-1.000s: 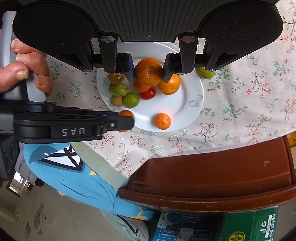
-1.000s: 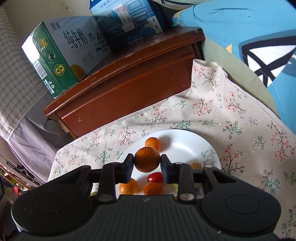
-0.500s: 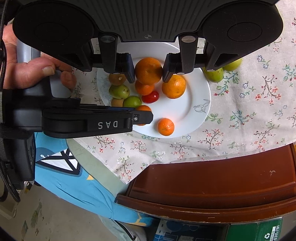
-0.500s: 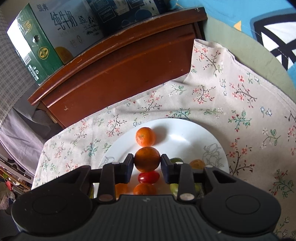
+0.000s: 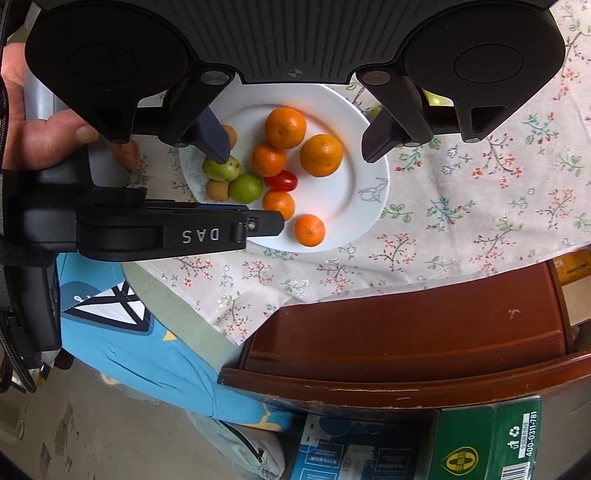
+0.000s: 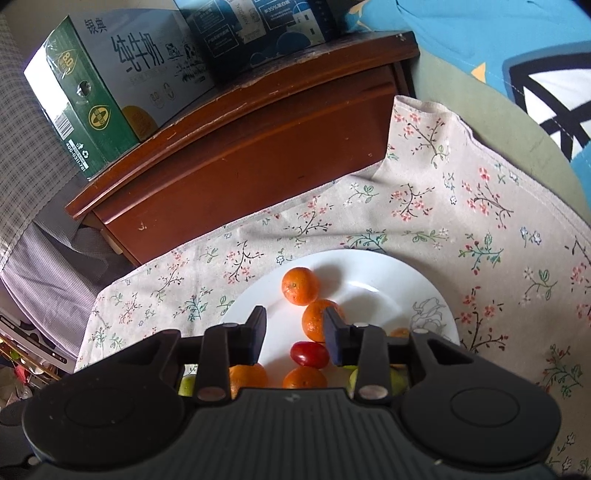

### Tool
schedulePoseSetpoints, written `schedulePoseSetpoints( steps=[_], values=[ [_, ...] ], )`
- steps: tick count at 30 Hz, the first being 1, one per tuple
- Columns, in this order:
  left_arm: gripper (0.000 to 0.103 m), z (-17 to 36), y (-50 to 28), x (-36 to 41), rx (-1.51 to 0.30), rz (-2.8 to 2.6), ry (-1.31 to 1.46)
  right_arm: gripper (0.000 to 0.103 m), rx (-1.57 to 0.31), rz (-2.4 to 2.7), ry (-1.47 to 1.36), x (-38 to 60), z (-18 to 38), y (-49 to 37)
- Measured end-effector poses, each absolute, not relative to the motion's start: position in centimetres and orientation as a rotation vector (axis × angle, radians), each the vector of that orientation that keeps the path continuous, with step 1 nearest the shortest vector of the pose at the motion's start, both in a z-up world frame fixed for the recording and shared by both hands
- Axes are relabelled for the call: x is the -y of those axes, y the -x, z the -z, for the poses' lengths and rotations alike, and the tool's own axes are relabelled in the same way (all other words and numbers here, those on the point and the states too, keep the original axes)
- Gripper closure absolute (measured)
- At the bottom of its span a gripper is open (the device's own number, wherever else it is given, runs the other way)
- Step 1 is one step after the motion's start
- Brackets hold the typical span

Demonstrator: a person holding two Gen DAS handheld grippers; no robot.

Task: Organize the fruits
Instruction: 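Open both tools to release the tangerines onto the plate, then withdraw both tools from the plate toward the remaining fruit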

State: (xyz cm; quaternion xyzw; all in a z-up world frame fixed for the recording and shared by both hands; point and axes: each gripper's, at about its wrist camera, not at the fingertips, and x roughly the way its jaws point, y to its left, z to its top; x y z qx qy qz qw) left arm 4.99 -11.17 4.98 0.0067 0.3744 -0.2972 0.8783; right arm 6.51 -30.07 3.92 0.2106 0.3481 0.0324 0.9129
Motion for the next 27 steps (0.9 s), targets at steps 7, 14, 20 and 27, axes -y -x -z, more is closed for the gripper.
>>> schedulePoseSetpoints(
  steps=[7,14,20,27],
  values=[
    [0.016,-5.8,-4.3,10.1,-0.780,0.566,-0.076,0.067,-0.713,-0.066,-0.434,30.1,-4.2,-5.8],
    [0.016,-7.9,-3.7,7.2,-0.770,0.501,-0.082,0.067,-0.710,-0.078,-0.421,29.3,-4.8,-4.4],
    [0.015,-9.7,-3.7,3.4,-0.747,0.402,-0.043,0.064,-0.698,-0.094,-0.397,28.2,-5.3,-3.3],
    [0.015,-10.5,-4.0,-0.6,-0.745,0.297,0.034,0.064,-0.698,-0.134,-0.405,26.6,-5.3,-1.5]
  ],
)
